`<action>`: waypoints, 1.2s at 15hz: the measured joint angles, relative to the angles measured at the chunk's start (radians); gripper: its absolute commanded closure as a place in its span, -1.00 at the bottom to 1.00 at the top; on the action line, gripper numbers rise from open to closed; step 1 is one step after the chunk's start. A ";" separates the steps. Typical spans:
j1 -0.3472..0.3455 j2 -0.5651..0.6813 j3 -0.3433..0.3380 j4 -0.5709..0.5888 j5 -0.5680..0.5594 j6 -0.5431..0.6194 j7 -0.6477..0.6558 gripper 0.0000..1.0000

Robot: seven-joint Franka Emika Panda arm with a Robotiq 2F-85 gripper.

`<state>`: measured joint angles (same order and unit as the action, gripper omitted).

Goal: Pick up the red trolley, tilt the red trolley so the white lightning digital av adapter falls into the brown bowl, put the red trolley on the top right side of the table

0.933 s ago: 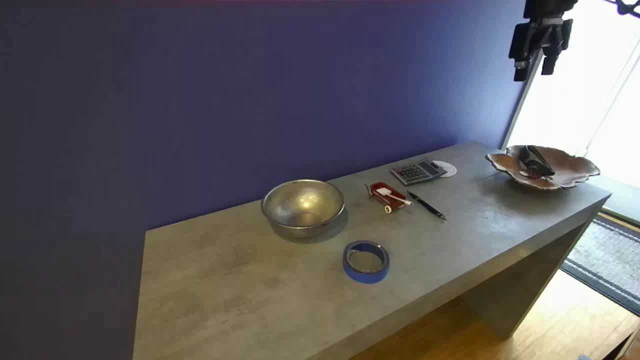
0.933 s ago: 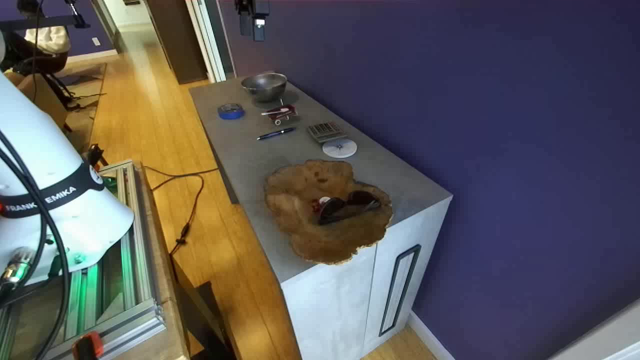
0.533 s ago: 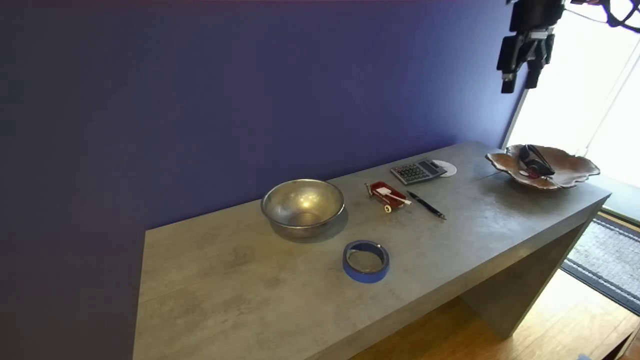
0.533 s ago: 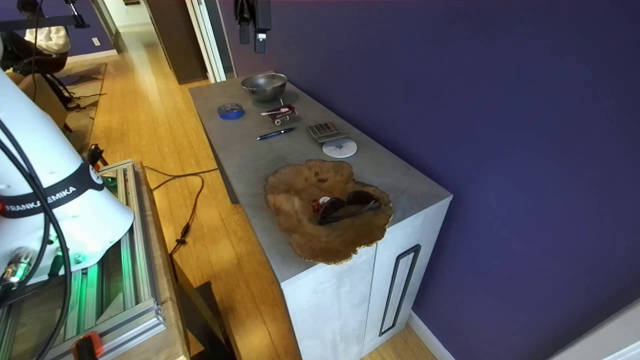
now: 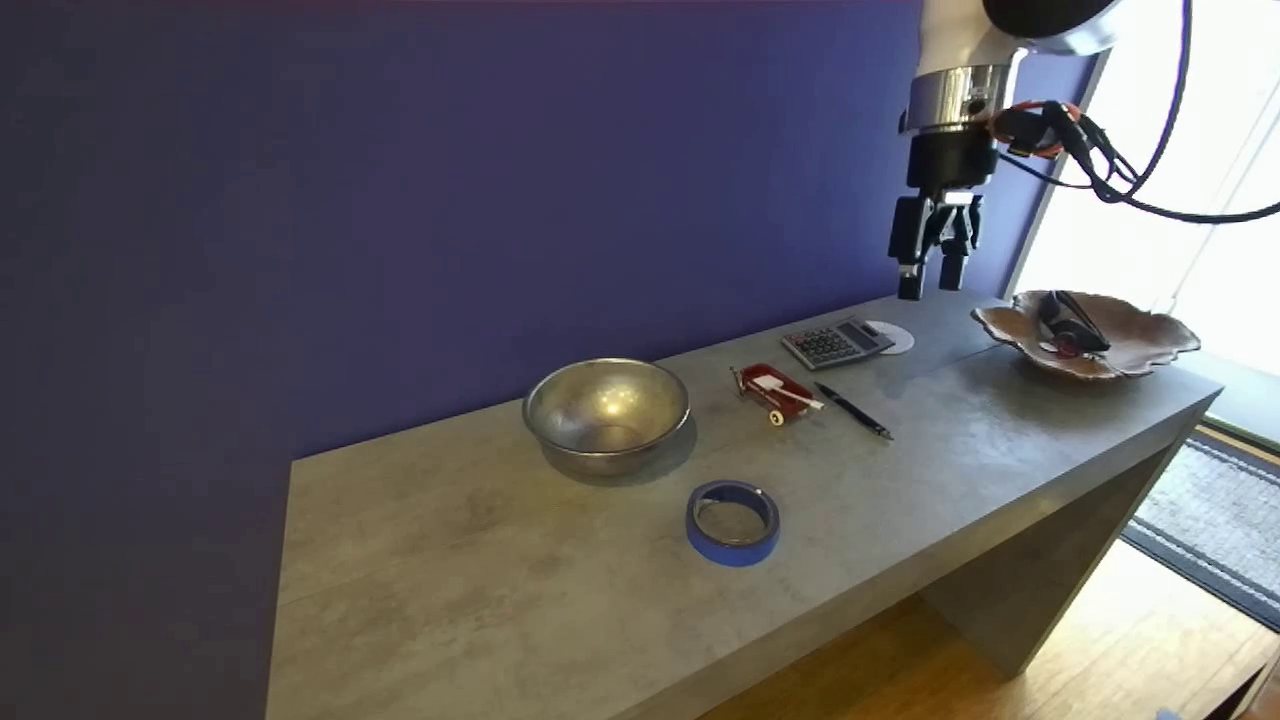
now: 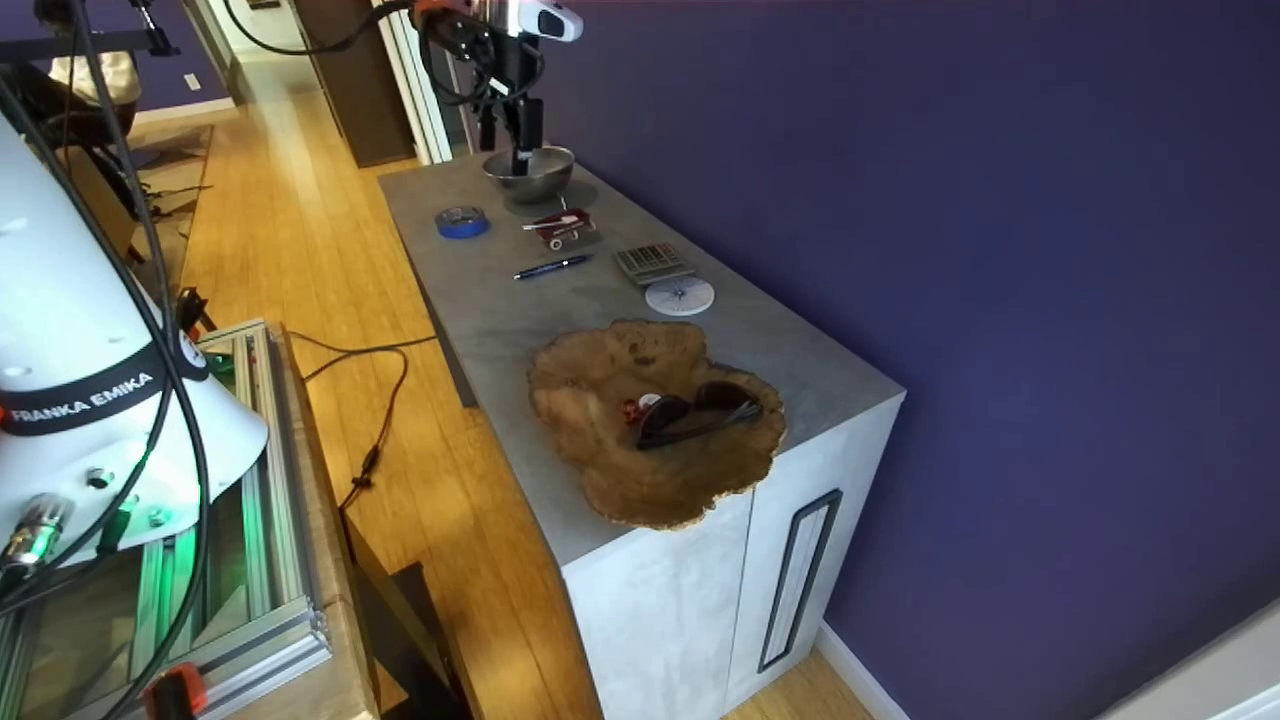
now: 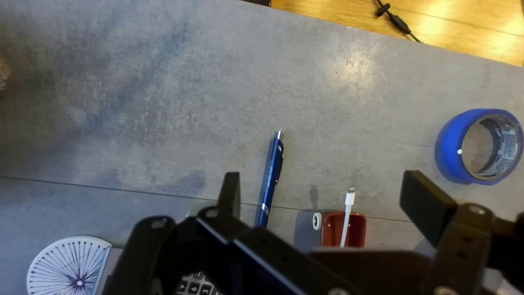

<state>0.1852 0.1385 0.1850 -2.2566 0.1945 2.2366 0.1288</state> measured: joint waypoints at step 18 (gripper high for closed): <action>0.001 0.258 0.027 0.072 0.033 0.360 -0.023 -0.89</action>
<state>0.1864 0.3969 0.2121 -2.1846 0.2272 2.5964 0.1059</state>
